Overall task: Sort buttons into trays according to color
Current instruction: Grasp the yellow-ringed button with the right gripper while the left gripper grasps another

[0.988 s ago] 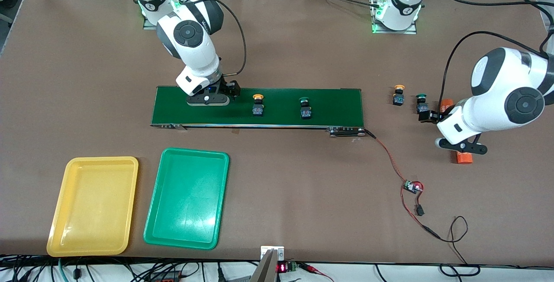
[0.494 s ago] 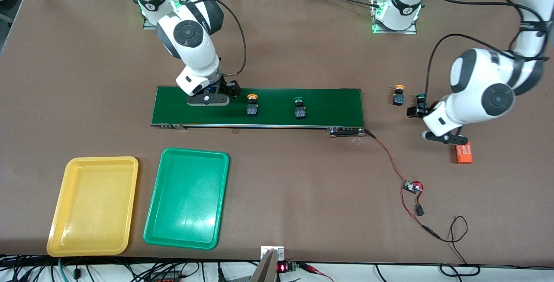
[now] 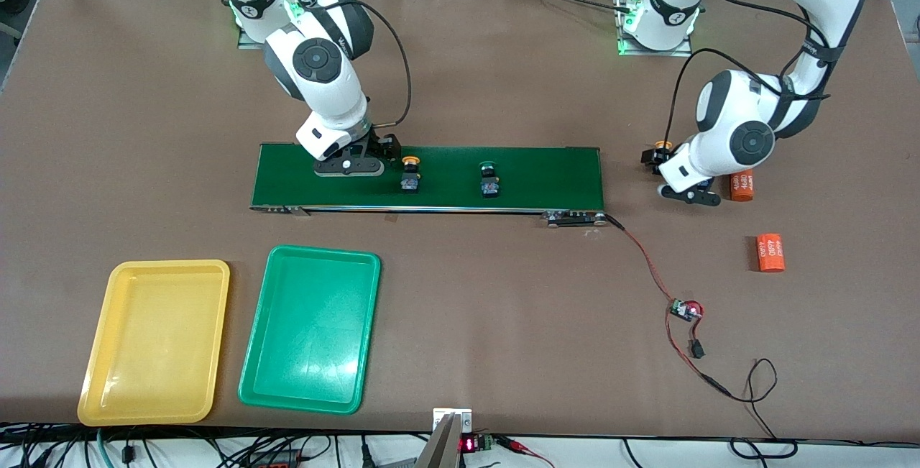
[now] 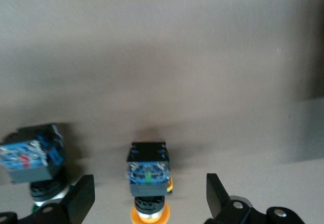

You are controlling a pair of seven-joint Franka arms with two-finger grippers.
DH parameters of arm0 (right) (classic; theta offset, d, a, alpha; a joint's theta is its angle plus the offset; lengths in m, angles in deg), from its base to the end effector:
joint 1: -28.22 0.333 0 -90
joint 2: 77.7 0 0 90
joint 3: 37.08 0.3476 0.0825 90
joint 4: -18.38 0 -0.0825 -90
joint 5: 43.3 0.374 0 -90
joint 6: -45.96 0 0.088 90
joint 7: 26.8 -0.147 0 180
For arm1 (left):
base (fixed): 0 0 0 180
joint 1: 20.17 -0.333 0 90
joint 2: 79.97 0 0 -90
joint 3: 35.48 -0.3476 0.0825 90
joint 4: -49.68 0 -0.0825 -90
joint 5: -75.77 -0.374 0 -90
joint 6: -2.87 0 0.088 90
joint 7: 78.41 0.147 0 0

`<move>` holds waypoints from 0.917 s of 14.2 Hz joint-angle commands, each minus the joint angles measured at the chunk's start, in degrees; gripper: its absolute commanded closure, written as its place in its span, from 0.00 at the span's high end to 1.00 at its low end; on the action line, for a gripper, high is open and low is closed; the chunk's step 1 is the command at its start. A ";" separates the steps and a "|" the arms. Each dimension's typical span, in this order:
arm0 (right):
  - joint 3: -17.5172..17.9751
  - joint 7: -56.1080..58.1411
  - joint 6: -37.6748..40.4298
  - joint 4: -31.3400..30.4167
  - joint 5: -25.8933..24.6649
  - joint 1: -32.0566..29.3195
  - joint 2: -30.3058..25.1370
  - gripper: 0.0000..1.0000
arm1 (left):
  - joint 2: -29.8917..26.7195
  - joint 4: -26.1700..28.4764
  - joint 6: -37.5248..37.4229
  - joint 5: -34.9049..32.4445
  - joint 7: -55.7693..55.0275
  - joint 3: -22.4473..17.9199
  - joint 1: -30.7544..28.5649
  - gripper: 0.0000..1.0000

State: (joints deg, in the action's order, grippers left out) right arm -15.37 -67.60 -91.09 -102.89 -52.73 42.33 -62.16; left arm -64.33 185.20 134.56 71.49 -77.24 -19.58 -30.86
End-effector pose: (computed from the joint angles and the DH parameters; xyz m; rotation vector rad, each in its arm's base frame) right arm 0.4745 0.3310 0.2935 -3.1349 -0.0287 -0.0489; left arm 0.4593 -0.0438 0.1945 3.0721 -0.2661 -0.5101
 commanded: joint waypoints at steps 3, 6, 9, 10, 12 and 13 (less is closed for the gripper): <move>-0.18 -1.30 -3.57 0.95 -0.76 0.56 2.22 1.00 | 1.76 0.98 0.32 1.47 5.95 -1.22 0.85 0.58; -0.27 -1.30 -3.57 1.30 -0.85 0.65 2.66 1.00 | 2.82 0.80 0.76 1.56 5.16 -1.22 0.94 0.49; -0.27 -1.30 -3.57 1.30 -1.11 0.56 3.01 1.00 | 2.65 0.45 0.68 1.65 5.07 -1.22 0.94 0.40; -0.27 -1.30 -3.57 1.30 -1.11 0.56 3.18 1.00 | 1.86 0.10 0.50 1.82 5.07 -1.22 0.85 0.37; -0.36 -1.30 -3.84 1.30 -1.20 0.65 3.97 1.00 | -0.51 -2.96 -2.03 2.09 3.50 -1.04 1.03 0.36; -0.36 -1.21 -4.45 1.30 -1.29 0.65 4.41 1.00 | -0.61 -6.03 -5.53 2.17 2.88 -0.61 1.12 0.36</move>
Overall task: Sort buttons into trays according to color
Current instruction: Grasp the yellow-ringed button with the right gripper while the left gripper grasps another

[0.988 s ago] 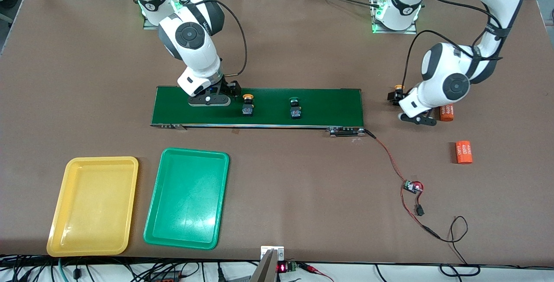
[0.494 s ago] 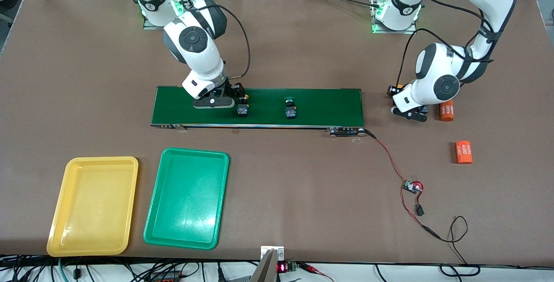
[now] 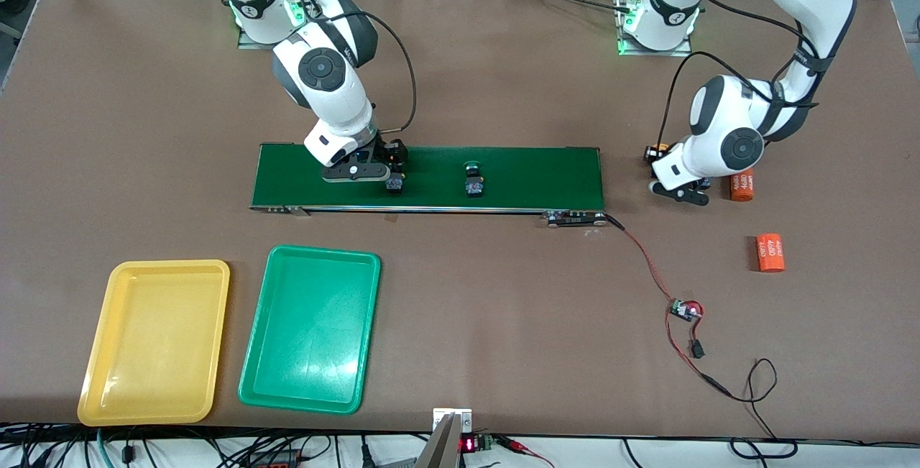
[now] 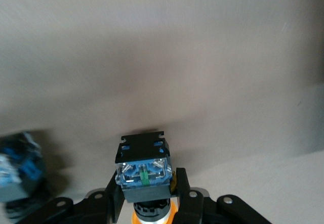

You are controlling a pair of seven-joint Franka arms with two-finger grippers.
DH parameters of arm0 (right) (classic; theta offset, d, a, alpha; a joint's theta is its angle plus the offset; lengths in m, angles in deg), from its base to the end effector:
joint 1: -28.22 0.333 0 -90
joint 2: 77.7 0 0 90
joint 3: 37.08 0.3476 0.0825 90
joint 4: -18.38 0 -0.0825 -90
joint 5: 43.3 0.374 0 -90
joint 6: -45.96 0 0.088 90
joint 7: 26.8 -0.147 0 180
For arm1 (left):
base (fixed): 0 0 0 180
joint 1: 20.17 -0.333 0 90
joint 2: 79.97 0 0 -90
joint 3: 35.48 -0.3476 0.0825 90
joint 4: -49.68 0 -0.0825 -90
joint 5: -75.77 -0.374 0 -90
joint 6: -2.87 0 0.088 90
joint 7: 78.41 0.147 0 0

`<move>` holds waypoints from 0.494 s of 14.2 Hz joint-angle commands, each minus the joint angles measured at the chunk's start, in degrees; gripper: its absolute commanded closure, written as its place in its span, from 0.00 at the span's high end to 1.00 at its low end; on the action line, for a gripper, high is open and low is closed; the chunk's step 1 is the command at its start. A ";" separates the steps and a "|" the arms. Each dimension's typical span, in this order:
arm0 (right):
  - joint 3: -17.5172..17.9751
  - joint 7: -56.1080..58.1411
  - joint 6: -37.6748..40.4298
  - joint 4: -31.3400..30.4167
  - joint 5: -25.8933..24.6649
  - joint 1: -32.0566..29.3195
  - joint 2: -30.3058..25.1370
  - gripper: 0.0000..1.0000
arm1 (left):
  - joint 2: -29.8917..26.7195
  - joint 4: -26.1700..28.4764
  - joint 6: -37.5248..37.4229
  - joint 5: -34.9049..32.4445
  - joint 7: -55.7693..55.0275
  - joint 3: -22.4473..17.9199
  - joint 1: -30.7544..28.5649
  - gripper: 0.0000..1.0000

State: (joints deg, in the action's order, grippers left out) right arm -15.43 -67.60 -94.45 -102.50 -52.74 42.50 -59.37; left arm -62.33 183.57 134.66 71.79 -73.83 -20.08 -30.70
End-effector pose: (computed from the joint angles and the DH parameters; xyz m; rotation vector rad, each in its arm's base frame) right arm 0.4799 0.3382 0.2752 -3.1041 -0.0303 -0.0522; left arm 0.4677 -0.0424 0.1869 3.0431 -0.3383 -0.5120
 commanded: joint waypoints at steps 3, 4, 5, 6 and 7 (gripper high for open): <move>-0.39 -1.21 -1.63 1.00 -1.29 0.48 2.59 1.00 | -2.27 -14.33 -16.80 1.88 -3.94 1.29 4.02 0.36; -0.39 -1.21 -1.89 1.00 -1.37 0.48 2.94 1.00 | -2.09 -16.19 -17.43 1.96 -5.61 2.87 4.38 0.37; -0.39 -1.21 -2.50 0.91 -1.37 0.48 3.38 1.00 | -1.65 -17.16 -17.44 2.66 -7.98 4.71 4.47 0.37; -0.65 -1.21 -2.85 0.91 -1.37 0.48 3.64 1.00 | -0.60 -18.65 -17.27 4.41 -11.13 6.38 4.99 0.37; -1.00 -1.03 -2.86 1.00 -1.37 0.48 4.08 1.00 | 0.54 -19.97 -17.09 5.73 -13.52 7.53 5.52 0.37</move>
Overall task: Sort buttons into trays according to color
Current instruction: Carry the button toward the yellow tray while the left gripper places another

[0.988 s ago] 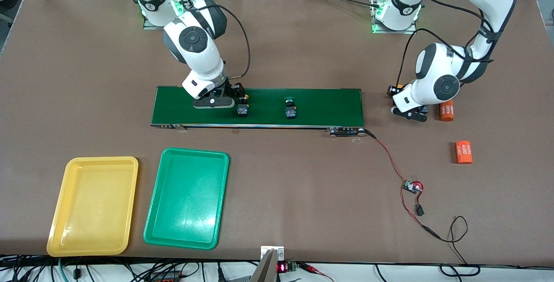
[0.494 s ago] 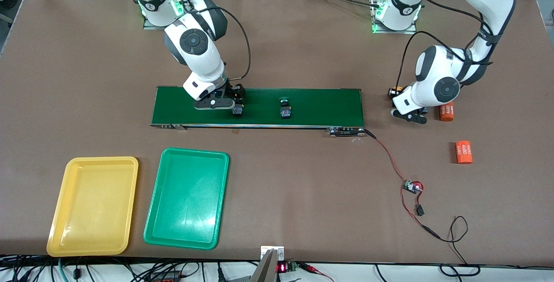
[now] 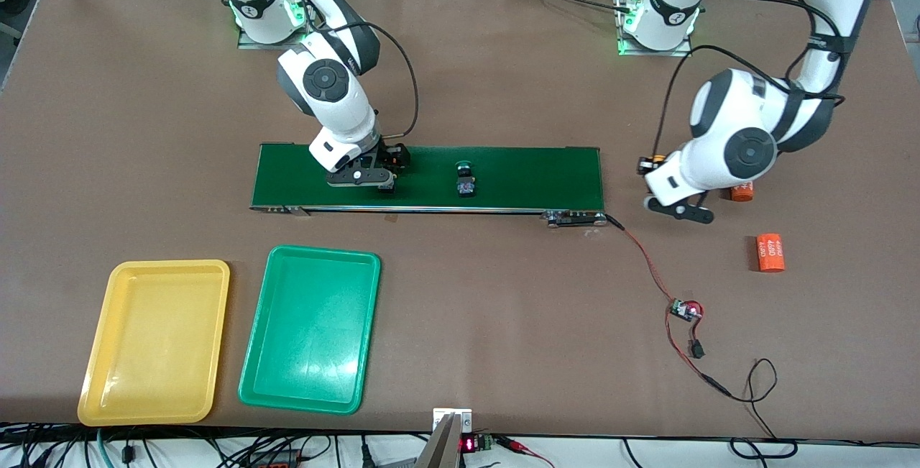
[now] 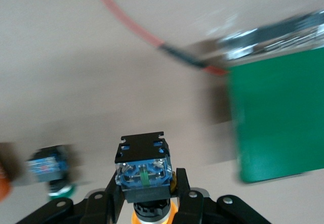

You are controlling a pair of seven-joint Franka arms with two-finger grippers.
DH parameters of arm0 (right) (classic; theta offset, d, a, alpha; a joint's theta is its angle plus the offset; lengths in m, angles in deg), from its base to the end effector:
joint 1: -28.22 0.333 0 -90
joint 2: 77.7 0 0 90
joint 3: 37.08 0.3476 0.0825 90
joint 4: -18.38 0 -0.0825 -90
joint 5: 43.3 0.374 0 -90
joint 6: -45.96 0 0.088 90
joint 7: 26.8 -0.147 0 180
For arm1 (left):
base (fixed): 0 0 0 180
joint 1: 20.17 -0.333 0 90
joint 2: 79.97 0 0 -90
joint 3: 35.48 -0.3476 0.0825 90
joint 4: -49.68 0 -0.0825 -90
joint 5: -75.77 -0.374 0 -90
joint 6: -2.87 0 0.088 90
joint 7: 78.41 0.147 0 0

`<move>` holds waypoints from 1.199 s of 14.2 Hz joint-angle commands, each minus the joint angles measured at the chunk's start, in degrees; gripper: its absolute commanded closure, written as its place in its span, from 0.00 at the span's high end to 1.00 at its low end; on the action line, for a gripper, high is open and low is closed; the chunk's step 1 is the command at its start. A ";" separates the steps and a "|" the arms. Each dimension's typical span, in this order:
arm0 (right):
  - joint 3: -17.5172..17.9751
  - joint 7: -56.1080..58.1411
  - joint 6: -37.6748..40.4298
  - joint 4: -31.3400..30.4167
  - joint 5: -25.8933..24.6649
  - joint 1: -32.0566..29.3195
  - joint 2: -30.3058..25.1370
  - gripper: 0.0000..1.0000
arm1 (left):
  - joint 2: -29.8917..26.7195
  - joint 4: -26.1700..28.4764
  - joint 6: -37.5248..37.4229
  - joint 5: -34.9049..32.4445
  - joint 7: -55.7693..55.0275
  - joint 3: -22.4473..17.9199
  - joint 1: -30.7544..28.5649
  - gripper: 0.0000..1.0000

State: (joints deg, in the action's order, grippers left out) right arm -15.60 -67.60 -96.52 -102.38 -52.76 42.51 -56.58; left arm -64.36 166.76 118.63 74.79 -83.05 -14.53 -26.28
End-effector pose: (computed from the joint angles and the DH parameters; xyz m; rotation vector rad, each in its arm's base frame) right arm 0.4822 0.3398 0.2525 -3.0923 -0.0244 -0.0242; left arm 0.5289 -0.1352 0.2958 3.0610 -0.2897 -0.4445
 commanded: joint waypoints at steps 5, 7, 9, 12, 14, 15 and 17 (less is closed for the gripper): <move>-2.32 -0.60 -0.96 0.79 -5.22 0.56 1.91 0.28 | 9.51 -5.99 8.93 4.58 -8.62 2.96 5.58 0.37; -3.37 0.02 -0.44 1.84 -5.13 0.39 1.48 0.08 | 11.37 -5.82 11.67 5.12 -11.95 2.96 7.86 0.40; -4.43 0.46 5.59 5.78 -4.60 -0.05 -0.01 0.07 | 11.38 -5.73 11.68 5.12 -16.34 2.96 9.80 0.45; -7.32 7.81 19.65 16.14 -4.52 -0.23 -0.64 0.07 | 11.11 -5.81 11.50 5.03 -17.07 3.66 10.07 1.00; -10.05 15.01 22.76 19.33 -2.16 -1.98 -0.73 0.07 | 10.24 -5.90 11.15 5.03 -17.15 3.66 9.63 1.00; -10.49 19.31 23.20 19.95 -0.66 -3.81 -0.99 0.07 | 9.02 -5.90 10.98 5.12 -17.33 3.66 9.46 1.00; -10.41 29.06 23.03 20.48 -0.30 -10.74 -0.47 0.08 | 6.21 -6.69 9.32 5.12 -17.33 3.66 8.67 1.00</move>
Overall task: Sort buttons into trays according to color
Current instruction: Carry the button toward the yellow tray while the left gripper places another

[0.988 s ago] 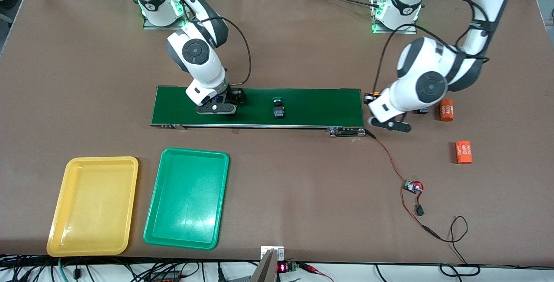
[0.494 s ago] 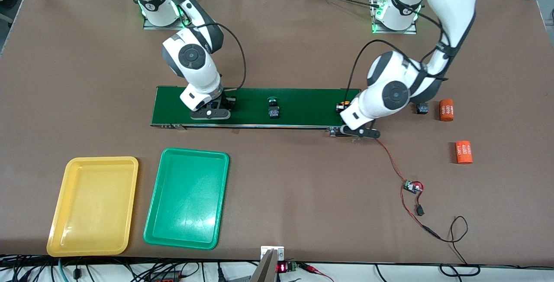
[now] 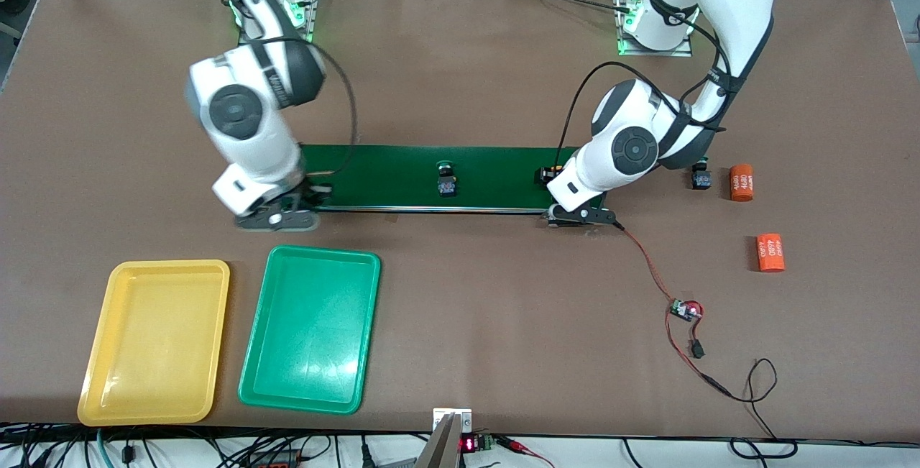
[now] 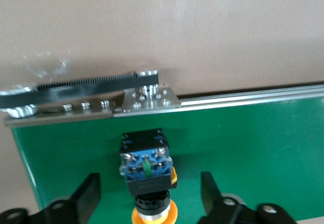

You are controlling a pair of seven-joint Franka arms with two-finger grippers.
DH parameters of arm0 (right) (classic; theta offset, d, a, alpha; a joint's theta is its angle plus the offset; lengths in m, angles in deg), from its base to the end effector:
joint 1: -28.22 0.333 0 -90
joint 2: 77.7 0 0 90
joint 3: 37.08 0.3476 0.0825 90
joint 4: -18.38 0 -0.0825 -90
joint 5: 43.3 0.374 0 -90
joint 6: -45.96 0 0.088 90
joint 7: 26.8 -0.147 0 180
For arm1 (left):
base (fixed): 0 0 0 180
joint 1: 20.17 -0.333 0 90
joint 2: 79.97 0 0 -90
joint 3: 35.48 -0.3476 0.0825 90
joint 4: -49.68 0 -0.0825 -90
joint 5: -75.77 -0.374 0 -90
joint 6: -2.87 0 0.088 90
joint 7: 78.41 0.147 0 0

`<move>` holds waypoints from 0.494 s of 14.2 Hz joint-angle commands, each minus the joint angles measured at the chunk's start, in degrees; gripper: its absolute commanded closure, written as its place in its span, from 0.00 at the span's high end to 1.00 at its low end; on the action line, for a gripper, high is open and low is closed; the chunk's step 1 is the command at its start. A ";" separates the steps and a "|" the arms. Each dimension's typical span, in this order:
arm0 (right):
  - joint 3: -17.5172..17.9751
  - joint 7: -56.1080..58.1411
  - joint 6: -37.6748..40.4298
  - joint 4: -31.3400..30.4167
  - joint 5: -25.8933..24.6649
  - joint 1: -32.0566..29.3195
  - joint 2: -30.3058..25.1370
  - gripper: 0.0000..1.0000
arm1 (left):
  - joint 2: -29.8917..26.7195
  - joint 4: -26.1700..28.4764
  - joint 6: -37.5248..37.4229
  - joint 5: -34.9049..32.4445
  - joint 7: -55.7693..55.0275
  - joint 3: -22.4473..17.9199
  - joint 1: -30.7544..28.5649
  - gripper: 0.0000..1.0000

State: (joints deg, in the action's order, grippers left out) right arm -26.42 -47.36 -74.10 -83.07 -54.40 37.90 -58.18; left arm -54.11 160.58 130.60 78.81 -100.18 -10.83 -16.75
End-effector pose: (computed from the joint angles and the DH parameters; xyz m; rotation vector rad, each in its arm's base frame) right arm 0.6116 0.2002 0.3667 3.0372 0.1275 0.0447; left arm 0.5408 -0.2811 0.2589 2.9720 -0.0705 -0.3041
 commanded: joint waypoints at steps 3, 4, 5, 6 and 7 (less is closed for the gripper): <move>0.41 18.43 0.09 3.09 1.17 -12.57 4.11 0.08 | -5.03 -9.01 -15.19 0.31 0.15 -0.30 -3.41 1.00; 0.41 20.11 -0.17 3.53 1.17 -14.32 5.17 0.09 | -5.12 -11.30 -19.24 0.04 0.58 -0.56 -4.72 1.00; 0.33 21.95 -0.70 4.32 0.65 -16.25 6.57 0.09 | -5.55 -11.32 -21.19 -0.65 2.33 -0.83 -6.04 1.00; 0.33 24.23 -1.40 5.20 0.56 -17.58 7.98 0.09 | -5.82 -10.97 -21.82 -2.66 5.30 -1.35 -7.71 1.00; 0.24 26.08 -2.97 5.99 0.12 -18.72 9.64 0.09 | -5.91 -10.01 -22.00 -4.42 9.77 -2.40 -8.94 1.00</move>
State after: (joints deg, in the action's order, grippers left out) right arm -26.96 -24.99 -75.75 -80.50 -54.01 21.27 -52.31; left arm -60.30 149.94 110.13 76.90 -96.81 -12.05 -23.10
